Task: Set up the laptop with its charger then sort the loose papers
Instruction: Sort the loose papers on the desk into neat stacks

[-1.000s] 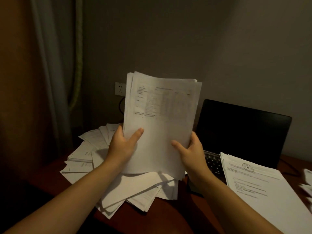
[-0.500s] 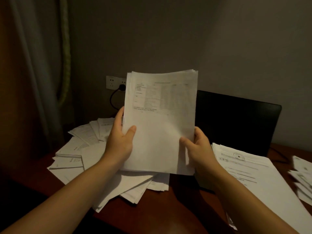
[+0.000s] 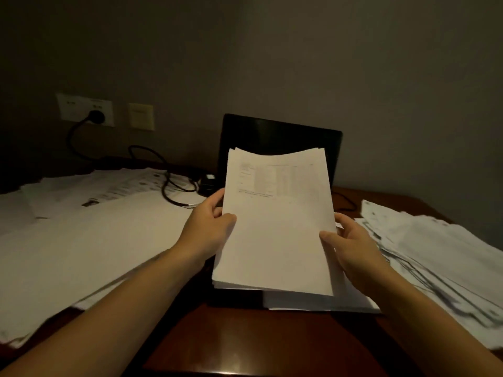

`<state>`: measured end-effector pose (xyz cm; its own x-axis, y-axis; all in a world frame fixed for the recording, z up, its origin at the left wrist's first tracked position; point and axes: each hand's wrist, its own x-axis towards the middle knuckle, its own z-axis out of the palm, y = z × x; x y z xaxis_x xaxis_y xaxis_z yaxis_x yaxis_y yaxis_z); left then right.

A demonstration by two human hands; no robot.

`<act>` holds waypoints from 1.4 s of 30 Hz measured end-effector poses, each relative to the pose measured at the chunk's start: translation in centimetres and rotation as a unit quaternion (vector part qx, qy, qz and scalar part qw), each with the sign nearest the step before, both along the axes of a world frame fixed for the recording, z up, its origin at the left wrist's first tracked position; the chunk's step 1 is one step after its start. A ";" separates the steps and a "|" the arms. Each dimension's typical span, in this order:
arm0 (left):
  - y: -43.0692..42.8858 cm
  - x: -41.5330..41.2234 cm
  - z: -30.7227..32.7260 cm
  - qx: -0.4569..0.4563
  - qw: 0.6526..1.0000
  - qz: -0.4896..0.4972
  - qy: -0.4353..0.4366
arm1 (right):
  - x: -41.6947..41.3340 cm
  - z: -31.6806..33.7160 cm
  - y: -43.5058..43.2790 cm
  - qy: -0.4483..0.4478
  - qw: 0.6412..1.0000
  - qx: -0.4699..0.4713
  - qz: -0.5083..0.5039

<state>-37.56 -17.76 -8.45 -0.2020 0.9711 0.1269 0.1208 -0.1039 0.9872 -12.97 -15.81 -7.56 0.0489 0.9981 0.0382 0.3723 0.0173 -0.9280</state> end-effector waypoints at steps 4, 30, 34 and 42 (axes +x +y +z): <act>1.0 3.3 -0.5 -0.034 0.999 -0.016 0.031 | 3.9 -0.2 -0.8 -0.053 0.998 0.014 -0.020; 1.9 6.0 -3.1 -0.024 0.838 0.019 0.545 | 6.8 -3.1 1.9 -0.411 0.910 0.060 -0.001; 1.7 5.5 -3.2 -0.045 0.836 -0.010 0.547 | 5.2 -2.7 1.9 -0.393 0.915 0.082 0.033; -0.1 1.6 -3.0 -0.060 0.827 -0.001 0.559 | -1.3 -2.0 1.1 -0.362 0.915 0.135 0.112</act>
<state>-36.00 -17.82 -11.46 -0.0215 0.9905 0.1357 0.9648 -0.0150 0.2624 -14.28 -14.69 -9.54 -0.2913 0.9293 0.2270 0.8474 0.3608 -0.3896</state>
